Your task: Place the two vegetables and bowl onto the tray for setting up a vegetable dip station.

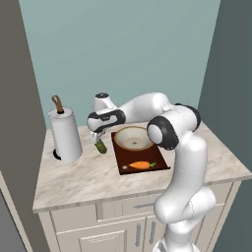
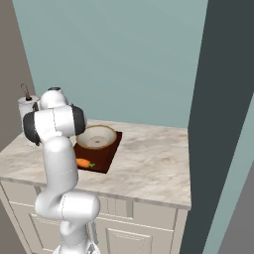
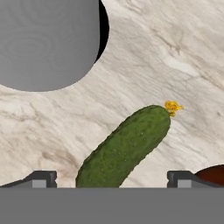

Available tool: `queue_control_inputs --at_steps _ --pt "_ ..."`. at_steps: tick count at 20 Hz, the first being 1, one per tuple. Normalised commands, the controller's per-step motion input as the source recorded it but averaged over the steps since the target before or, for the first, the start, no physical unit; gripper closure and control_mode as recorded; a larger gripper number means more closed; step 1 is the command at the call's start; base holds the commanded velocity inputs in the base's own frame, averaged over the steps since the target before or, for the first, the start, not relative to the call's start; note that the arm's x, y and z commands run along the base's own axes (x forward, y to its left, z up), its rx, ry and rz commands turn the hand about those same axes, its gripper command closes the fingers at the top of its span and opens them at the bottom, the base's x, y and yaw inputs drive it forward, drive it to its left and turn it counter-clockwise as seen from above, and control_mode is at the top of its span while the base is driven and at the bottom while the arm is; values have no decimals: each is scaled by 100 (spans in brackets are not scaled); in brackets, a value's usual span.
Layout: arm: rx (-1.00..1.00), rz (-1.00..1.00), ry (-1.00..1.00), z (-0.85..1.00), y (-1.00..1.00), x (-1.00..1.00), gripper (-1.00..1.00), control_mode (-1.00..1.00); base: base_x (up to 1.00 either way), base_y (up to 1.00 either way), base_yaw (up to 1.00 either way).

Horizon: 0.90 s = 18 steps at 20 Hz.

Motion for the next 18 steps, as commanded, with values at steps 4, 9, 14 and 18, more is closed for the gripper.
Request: queue_control_inputs --at_steps 4,9,14,18 --pt "0 -1 0 -17 0 0 -100 -100 0 0 0" --pt "0 0 0 -16 0 1 -100 -100 0 0 0" --pt "0 0 0 -16 0 5 -100 -100 0 0 0" --pt "0 0 0 -16 0 9 -100 -100 0 0 0"
